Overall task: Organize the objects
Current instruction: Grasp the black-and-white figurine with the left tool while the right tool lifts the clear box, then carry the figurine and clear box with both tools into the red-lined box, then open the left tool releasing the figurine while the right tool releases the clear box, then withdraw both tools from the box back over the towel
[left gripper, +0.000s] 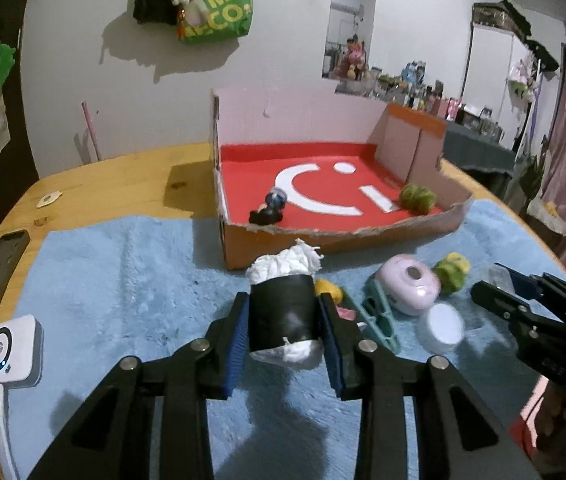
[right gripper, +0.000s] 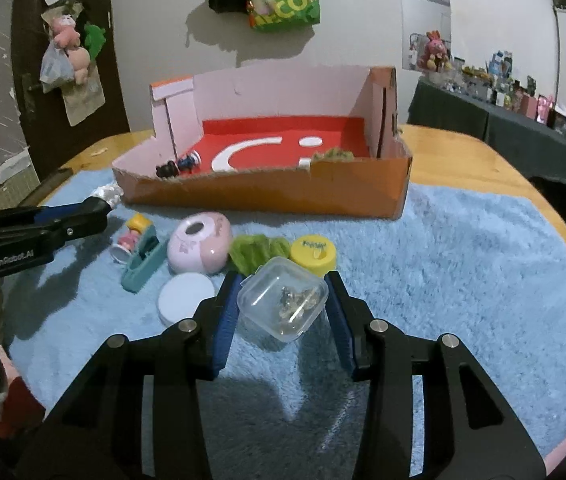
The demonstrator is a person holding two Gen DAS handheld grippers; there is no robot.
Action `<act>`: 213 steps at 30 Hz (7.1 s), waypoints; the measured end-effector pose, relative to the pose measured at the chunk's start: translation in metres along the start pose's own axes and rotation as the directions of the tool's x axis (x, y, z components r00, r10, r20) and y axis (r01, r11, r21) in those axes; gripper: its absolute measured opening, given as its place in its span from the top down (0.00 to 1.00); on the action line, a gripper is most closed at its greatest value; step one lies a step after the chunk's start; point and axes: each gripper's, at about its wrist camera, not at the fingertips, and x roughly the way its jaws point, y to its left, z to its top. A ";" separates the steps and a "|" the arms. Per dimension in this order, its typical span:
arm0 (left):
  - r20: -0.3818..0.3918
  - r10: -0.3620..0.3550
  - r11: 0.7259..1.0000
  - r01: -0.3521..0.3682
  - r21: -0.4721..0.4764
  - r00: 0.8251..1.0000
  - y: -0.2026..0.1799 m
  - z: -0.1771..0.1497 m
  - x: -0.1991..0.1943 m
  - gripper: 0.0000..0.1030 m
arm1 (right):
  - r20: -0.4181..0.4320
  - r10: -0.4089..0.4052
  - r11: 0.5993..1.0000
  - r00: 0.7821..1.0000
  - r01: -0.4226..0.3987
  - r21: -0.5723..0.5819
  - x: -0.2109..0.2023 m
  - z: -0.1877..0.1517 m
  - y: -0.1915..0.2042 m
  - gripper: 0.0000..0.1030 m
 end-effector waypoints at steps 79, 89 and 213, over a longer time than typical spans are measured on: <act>-0.322 -0.100 0.957 0.180 0.229 0.941 -0.036 0.087 0.128 0.66 | -0.445 0.166 0.936 0.880 -0.282 -0.209 0.139 0.108 -0.004 0.60; -0.312 -0.101 0.957 0.179 0.230 0.945 -0.036 0.085 0.127 0.66 | -0.449 0.158 0.934 0.880 -0.281 -0.222 0.141 0.108 -0.003 0.60; 0.107 0.041 0.999 -0.039 -0.023 0.993 -0.032 -0.013 -0.043 0.01 | 0.062 0.019 0.992 0.998 -0.011 -0.124 -0.053 0.022 0.014 0.19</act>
